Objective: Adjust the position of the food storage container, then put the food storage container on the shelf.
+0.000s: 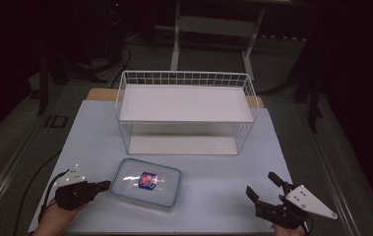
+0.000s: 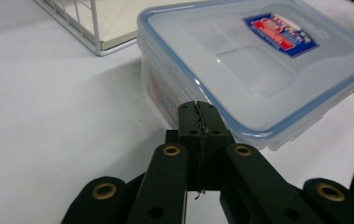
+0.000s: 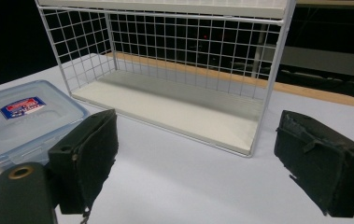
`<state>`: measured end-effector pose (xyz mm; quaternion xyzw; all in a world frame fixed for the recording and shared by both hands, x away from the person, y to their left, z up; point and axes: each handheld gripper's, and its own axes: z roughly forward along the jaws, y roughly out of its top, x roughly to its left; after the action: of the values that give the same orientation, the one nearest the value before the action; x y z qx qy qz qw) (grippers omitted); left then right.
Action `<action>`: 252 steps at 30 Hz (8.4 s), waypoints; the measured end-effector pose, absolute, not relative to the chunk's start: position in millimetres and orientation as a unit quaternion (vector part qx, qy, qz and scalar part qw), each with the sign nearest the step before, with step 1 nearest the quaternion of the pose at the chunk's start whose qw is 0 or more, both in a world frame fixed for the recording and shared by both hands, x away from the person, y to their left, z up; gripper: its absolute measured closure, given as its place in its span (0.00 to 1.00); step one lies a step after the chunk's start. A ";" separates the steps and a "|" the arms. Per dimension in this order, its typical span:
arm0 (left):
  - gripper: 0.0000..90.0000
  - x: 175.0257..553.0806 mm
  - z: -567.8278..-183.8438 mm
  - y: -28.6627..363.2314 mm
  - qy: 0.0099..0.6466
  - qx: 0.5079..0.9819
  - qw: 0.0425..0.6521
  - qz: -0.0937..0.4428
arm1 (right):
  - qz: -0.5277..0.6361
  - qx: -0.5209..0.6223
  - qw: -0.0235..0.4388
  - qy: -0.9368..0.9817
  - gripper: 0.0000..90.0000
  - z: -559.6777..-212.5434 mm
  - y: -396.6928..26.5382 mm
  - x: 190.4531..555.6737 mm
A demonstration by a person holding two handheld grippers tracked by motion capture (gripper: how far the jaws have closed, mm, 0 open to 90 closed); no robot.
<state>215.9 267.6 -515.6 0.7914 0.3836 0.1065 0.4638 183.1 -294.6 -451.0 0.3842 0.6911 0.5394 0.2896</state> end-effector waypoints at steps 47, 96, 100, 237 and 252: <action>0.99 231.8 -513.8 183.5 0.320 0.821 0.470 0.044 | 0.537 0.382 0.282 0.698 0.15 -453.3 -292.5 186.1; 0.00 253.5 -476.5 169.5 0.368 0.746 0.554 -0.019 | 0.527 0.348 0.253 0.733 0.14 -454.9 -269.8 193.1; 0.00 257.7 -472.3 165.4 0.375 0.750 0.545 -0.007 | 0.526 0.337 0.264 0.735 0.12 -450.4 -263.1 199.1; 0.60 333.6 -486.9 144.8 0.501 0.690 0.512 -0.105 | 0.433 0.516 -0.051 0.738 0.43 -456.6 -221.9 353.0; 0.58 351.3 -498.9 140.8 0.502 0.678 0.534 -0.062 | 0.441 0.526 -0.038 0.726 0.43 -470.0 -222.3 367.7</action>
<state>351.3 140.8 -498.9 0.6777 0.5021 -0.0618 0.5336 367.7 -222.3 -470.0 0.5264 0.7258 0.4412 -0.0380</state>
